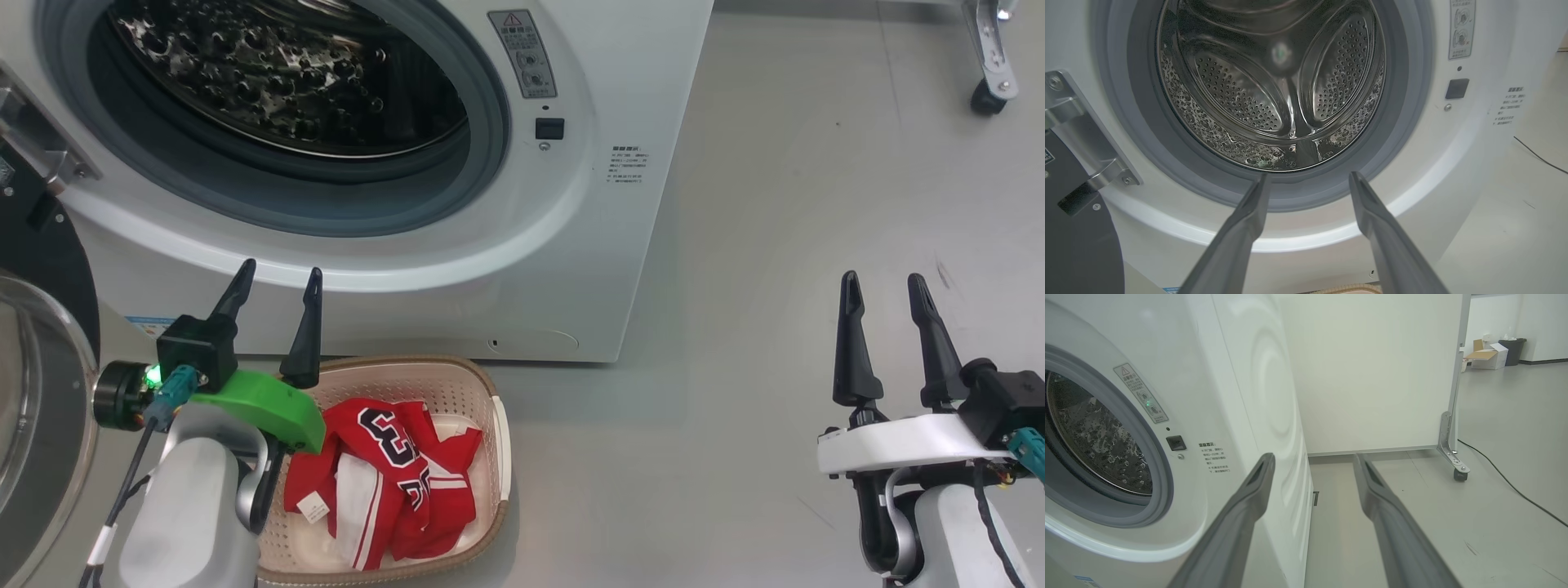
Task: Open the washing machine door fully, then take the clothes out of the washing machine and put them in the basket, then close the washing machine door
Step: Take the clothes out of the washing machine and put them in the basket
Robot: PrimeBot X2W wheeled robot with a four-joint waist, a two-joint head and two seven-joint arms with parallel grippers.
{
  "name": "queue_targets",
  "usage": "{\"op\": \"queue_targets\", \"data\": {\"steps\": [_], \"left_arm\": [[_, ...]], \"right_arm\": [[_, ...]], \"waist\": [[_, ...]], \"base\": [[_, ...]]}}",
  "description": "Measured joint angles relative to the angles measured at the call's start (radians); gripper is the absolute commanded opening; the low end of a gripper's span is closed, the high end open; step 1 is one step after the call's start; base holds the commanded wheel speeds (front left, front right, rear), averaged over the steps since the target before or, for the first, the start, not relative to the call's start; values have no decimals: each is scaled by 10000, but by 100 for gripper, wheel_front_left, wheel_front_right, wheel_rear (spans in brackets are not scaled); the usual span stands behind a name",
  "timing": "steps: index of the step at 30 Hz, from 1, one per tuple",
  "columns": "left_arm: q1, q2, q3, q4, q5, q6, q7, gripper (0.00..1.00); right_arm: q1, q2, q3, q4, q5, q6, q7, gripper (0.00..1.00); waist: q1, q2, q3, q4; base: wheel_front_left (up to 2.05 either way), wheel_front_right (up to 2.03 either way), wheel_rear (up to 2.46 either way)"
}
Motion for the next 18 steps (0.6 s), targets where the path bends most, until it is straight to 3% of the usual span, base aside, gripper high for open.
{"op": "queue_targets", "data": {"steps": [18], "left_arm": [[2419, -8, 113, -2121, 8, 2, 0, 100]], "right_arm": [[751, 33, 38, -21, 12, 42, 0, 100]], "waist": [[0, 0, -1345, 386]], "base": [[0, 0, 0]]}}
